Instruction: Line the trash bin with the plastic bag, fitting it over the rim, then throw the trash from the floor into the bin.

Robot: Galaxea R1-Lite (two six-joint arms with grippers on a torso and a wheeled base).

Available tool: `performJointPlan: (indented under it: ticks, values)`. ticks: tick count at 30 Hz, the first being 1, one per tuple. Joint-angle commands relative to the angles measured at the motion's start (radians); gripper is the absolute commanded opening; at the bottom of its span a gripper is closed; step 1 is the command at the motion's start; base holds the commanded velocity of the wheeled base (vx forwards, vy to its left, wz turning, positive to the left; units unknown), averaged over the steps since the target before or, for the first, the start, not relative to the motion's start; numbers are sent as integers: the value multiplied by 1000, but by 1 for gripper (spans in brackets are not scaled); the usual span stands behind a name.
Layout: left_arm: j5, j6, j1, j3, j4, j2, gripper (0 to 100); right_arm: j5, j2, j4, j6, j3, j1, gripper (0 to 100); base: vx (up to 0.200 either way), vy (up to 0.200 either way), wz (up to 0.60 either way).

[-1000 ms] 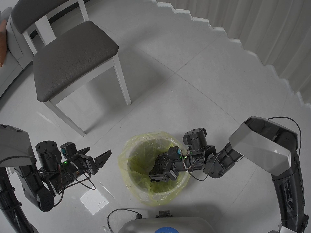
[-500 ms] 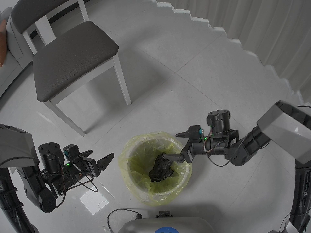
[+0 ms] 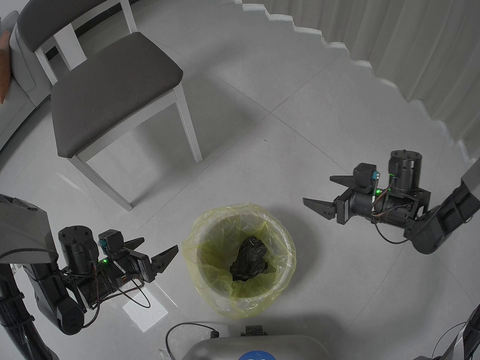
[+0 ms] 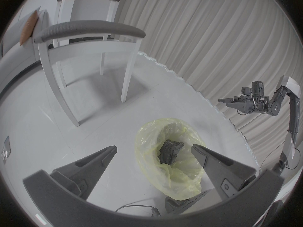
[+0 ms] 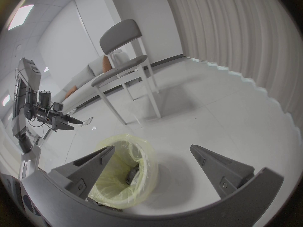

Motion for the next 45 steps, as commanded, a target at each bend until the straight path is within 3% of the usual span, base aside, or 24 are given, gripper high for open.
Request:
performJointPlan:
  ticks: [1,7,13,17,18,20,23,29,36,40,45]
  values:
    - [0,34,-7,69,-18,-207,100,-69,-256,6,2,143,-56,100,0,0,0]
    - [10,72,10,134,16,-419,100,-72,-522,112,2,256,-132,100,0,0,0]
    - [40,94,16,112,293,-701,100,-72,-786,221,2,345,-189,100,0,0,0]
    - [91,98,14,-9,677,-1008,100,-66,-1040,351,16,402,-232,100,0,0,0]
    - [93,98,14,-20,709,-1029,100,-64,-1057,359,17,407,-232,100,0,0,0]
    - [86,101,16,-93,1002,-1244,100,-57,-1217,420,48,473,-241,100,0,0,0]
    - [77,101,77,-119,1183,-1401,100,-21,-1376,446,85,546,-244,100,0,0,0]
    - [22,95,191,-98,1263,-1611,100,8,-1591,523,194,608,-327,100,0,0,0]
    - [-92,83,300,-83,1448,-1850,100,60,-1833,755,226,606,-333,100,0,0,0]
    - [-107,78,304,-93,1551,-1917,100,55,-1896,850,232,611,-310,100,0,0,0]
    - [-73,78,303,-89,1543,-1919,100,51,-1912,879,251,643,-306,100,0,0,0]
